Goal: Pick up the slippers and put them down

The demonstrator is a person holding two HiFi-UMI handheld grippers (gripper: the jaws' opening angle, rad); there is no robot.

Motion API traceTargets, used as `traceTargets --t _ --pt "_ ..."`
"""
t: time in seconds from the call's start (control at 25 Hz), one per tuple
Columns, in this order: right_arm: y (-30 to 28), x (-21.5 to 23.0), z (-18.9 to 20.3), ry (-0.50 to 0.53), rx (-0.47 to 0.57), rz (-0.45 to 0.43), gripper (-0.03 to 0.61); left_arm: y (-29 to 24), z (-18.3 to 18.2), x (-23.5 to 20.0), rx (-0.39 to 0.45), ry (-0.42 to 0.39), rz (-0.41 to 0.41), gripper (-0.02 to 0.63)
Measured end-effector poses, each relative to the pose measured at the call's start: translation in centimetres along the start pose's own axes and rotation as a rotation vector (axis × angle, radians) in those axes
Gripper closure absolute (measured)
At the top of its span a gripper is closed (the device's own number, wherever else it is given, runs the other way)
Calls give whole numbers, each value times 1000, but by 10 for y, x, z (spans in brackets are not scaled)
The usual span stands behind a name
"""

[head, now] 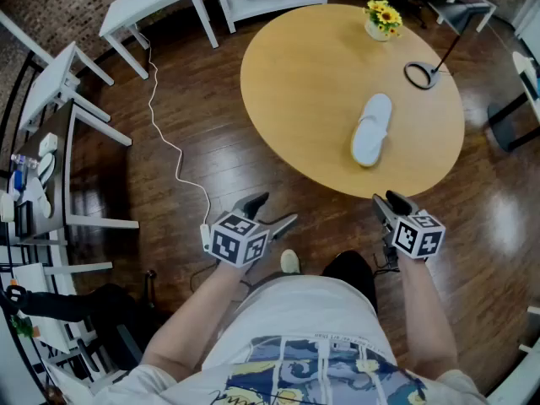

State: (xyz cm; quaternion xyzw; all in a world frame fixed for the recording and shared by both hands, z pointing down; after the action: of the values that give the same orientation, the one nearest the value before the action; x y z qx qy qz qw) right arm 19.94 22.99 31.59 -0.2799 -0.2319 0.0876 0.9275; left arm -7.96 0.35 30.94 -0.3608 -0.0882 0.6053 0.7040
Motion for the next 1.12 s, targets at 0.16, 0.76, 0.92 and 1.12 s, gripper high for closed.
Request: traceTargets --t 0.16,0.76,0.92,1.12 --pt "-23 38 7 -286 92 -87 364 -4 -1 -5 -13 -13 -14 249" --pt "-120 177 40 -1097 156 -221 364 -47 -47 42 -51 20 -116 249" --pt "-129 186 45 -1197 196 -270 425 -61 -54 62 -71 21 -114 249" --pt "-146 206 32 -1245 221 -350 426 -84 -62 78 -76 56 -136 249"
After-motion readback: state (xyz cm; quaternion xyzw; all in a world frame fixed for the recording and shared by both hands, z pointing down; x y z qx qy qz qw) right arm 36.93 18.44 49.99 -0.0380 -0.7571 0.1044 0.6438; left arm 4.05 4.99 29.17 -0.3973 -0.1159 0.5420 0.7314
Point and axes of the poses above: the fingertips, and each gripper's own axes: y backward along the fingers, x to its right, z out of its underside, the point moved 10 cm from there along y, backward along the fingers, and after that the axes turned 5 degrees about -z, right-handed, at the moved point
